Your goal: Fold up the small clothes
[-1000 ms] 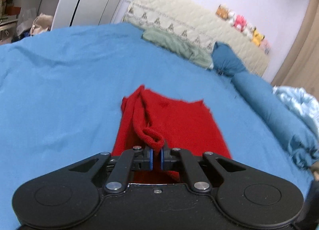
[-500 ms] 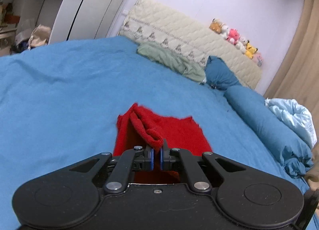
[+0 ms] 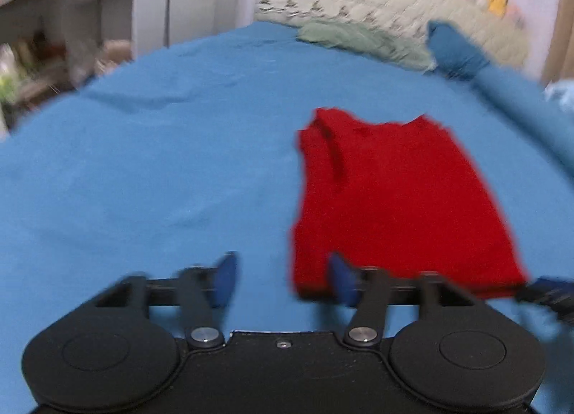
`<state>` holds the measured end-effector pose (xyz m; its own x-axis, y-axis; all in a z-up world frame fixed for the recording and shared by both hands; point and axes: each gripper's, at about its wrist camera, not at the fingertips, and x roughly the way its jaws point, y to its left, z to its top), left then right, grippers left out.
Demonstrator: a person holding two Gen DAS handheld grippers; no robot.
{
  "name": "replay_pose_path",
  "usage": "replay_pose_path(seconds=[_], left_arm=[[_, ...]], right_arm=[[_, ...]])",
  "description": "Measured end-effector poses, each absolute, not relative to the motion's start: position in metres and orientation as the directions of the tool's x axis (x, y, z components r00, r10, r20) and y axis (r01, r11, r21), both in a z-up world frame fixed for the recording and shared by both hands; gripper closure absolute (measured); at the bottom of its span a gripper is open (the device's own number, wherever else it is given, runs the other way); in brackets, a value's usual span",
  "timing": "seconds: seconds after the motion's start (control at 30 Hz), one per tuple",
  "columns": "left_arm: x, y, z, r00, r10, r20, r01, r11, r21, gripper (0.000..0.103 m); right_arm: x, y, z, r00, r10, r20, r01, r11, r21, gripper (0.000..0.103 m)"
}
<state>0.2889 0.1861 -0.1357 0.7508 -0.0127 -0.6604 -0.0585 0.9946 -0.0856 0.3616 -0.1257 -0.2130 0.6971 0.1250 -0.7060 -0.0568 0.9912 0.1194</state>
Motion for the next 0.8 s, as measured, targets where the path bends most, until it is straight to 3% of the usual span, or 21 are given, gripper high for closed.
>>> replay_pose_path(seconds=[0.07, 0.1, 0.17, 0.23, 0.33, 0.4, 0.5, 0.63, 0.73, 0.8], left_arm=[[0.285, 0.189, -0.124, 0.761, -0.009, -0.649, -0.041, 0.997, -0.062, 0.031], [0.286, 0.189, -0.114, 0.771, -0.013, -0.636, -0.026, 0.998, -0.052, 0.028], [0.295, 0.190, -0.095, 0.791, -0.038, -0.611, 0.007, 0.999, -0.054, 0.000], [0.312, 0.191, -0.077, 0.812, -0.098, -0.576, 0.044, 0.993, -0.108, 0.000], [0.360, 0.200, -0.072, 0.743, -0.265, -0.614, 0.109, 0.954, -0.280, 0.000], [0.389, 0.201, -0.079, 0.702, -0.306, -0.643, 0.108, 0.938, -0.329, 0.000], [0.421, 0.196, -0.097, 0.643, -0.333, -0.689, 0.128, 0.934, -0.332, 0.001], [0.441, 0.190, -0.125, 0.593, -0.326, -0.736, 0.118, 0.940, -0.321, 0.011], [0.446, 0.188, -0.139, 0.578, -0.354, -0.736, 0.129, 0.930, -0.346, 0.012], [0.447, 0.187, -0.143, 0.582, -0.366, -0.726, 0.139, 0.925, -0.354, 0.021]], right_arm=[[0.360, -0.139, -0.197, 0.676, 0.178, -0.715, -0.069, 0.982, 0.178, 0.025], [0.359, -0.144, -0.188, 0.675, 0.199, -0.711, -0.074, 0.976, 0.202, 0.019], [0.365, -0.155, -0.168, 0.672, 0.247, -0.698, -0.079, 0.961, 0.264, 0.004], [0.382, -0.168, -0.150, 0.669, 0.288, -0.685, -0.064, 0.941, 0.333, 0.000], [0.418, -0.177, -0.132, 0.637, 0.330, -0.696, -0.049, 0.919, 0.390, 0.000], [0.444, -0.180, -0.132, 0.609, 0.364, -0.705, -0.036, 0.900, 0.434, 0.000], [0.481, -0.181, -0.149, 0.567, 0.397, -0.722, 0.011, 0.873, 0.488, 0.000], [0.504, -0.172, -0.182, 0.539, 0.413, -0.734, 0.052, 0.854, 0.518, 0.002], [0.514, -0.162, -0.203, 0.524, 0.401, -0.751, 0.060, 0.863, 0.502, 0.012], [0.517, -0.157, -0.210, 0.543, 0.403, -0.736, 0.045, 0.862, 0.505, 0.020]])
